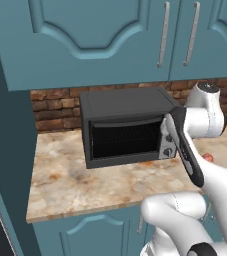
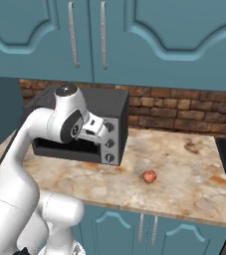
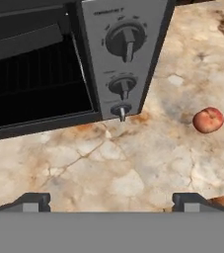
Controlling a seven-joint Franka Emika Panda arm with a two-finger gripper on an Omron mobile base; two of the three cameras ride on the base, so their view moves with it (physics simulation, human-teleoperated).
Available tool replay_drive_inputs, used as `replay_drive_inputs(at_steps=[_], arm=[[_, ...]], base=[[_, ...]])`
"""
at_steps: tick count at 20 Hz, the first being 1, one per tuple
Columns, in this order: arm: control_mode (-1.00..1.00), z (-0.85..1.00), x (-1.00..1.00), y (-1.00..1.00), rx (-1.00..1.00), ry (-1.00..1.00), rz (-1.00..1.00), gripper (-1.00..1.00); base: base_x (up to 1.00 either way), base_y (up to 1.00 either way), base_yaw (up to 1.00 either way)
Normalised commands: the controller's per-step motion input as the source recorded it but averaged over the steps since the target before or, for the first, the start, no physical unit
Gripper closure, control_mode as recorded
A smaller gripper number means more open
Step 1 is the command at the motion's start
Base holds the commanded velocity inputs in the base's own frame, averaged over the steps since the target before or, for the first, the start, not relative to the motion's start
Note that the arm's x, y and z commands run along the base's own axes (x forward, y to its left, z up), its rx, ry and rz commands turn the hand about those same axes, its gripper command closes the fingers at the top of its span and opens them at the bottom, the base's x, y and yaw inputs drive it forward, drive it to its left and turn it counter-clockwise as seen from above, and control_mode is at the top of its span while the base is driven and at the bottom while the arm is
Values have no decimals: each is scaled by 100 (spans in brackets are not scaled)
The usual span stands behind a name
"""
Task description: Place the peach in the correct fridge rack based on whether it is a fruit or vegetable. Finally, close the fridge door.
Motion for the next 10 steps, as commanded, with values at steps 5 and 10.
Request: replay_drive_inputs(at_steps=[5, 10], arm=[[-100, -43, -13, -74, 0, 0, -16, -100], [-100, -43, -3, -80, 0, -2, -12, -100]], base=[[0, 0, 0], [0, 0, 0]])
